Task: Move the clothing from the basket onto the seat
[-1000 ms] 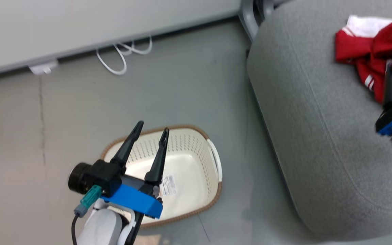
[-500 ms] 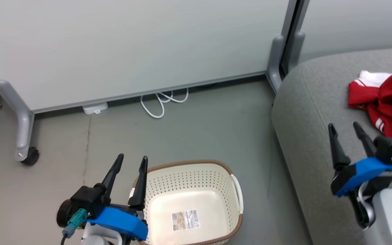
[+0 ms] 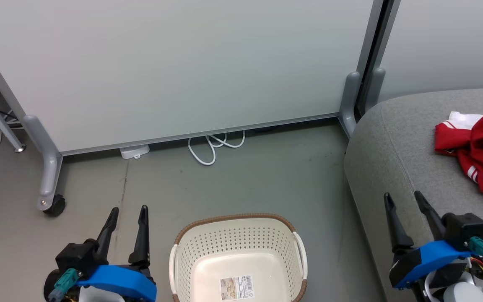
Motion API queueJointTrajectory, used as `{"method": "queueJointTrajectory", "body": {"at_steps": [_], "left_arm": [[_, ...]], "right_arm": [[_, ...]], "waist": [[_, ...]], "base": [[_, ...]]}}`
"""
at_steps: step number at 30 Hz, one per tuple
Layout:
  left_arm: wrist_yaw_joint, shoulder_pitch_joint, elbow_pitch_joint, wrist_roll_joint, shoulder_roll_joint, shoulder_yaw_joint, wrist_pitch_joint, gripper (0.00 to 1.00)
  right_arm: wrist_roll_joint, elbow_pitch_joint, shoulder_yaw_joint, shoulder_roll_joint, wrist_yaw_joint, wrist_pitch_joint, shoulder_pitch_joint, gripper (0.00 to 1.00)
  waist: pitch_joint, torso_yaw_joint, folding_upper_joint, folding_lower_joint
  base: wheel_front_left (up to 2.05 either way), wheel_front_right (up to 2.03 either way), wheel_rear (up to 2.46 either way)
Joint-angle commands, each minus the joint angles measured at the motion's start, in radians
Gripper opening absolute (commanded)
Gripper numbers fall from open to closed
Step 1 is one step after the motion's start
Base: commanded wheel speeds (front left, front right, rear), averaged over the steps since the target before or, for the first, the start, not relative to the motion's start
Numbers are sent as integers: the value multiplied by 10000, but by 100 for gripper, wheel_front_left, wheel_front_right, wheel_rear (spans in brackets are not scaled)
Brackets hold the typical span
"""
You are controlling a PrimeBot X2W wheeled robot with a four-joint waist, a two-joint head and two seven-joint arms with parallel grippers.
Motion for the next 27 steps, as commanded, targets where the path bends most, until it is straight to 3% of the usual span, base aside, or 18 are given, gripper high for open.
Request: {"method": "queueJointTrajectory", "body": {"at_steps": [1, 11, 27], "left_arm": [[-18, 92, 48, -36, 47, 111, -48, 100], [-18, 158, 366, -72, 69, 442, -48, 100], [-18, 80, 549, -223, 115, 192, -48, 100]], "right_arm": [[-51, -108, 18, 55, 1, 52, 221, 100], [-165, -727, -117, 203, 1, 481, 809, 100], [157, -961, 5, 234, 1, 568, 1007, 100]], "waist": [[-25, -15, -1, 2], [-182, -107, -1, 2], [-109, -96, -1, 2]], "base": [[0, 0, 0], [0, 0, 0], [0, 0, 0]]}}
